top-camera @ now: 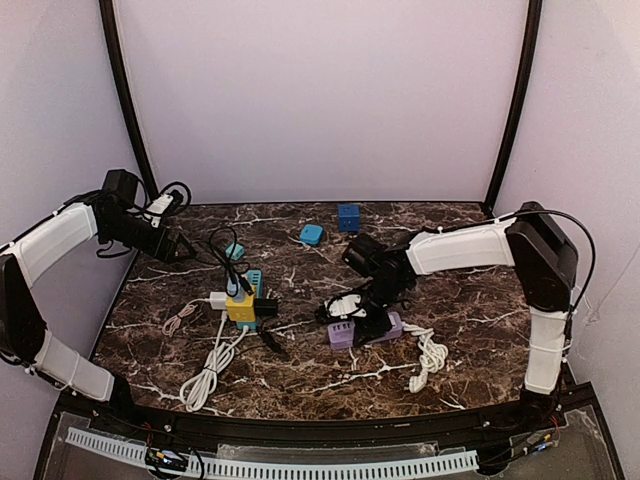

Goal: Insert the plug
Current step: Adjust the socket at the center of the board.

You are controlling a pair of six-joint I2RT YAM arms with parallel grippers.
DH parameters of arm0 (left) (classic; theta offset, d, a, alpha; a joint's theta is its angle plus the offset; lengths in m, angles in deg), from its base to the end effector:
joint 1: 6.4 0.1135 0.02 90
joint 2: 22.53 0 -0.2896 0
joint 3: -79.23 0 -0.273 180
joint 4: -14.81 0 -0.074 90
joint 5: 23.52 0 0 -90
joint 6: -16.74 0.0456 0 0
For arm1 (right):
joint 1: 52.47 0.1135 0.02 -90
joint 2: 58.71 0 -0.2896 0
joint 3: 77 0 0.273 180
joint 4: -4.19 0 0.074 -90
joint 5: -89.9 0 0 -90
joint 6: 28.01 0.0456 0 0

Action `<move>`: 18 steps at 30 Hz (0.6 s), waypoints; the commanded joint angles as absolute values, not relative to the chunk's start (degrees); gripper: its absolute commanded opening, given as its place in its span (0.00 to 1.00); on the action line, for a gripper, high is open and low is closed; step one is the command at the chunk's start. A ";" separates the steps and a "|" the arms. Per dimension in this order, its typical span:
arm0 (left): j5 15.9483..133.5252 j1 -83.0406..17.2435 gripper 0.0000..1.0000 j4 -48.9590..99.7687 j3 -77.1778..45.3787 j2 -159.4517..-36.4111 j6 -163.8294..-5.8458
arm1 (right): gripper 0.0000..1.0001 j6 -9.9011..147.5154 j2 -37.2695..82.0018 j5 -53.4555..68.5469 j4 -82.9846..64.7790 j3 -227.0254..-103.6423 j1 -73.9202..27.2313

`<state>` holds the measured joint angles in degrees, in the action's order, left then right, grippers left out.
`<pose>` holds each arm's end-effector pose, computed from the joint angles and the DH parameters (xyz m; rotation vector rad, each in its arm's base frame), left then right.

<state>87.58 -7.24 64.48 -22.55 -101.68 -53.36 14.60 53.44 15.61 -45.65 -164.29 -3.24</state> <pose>0.3121 -0.0210 0.3034 0.5873 2.3235 -0.2975 0.2571 0.3171 0.1532 -2.1658 1.8581 0.3997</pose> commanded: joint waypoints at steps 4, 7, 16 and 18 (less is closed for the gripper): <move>84.30 -6.84 0.87 64.42 -23.50 -101.43 -54.35 | 0.74 6.29 58.89 11.41 -49.94 -170.22 -2.64; 83.28 -6.84 0.91 65.06 -21.80 -103.47 -53.97 | 0.98 6.79 57.78 11.03 -48.61 -170.02 -2.64; 82.55 -6.84 0.92 66.61 -17.79 -106.57 -53.70 | 0.99 21.66 42.24 15.31 -27.81 -169.37 -4.53; 82.81 -6.88 0.92 66.70 -17.73 -106.72 -53.98 | 0.99 36.00 40.87 11.03 -18.19 -170.23 -7.03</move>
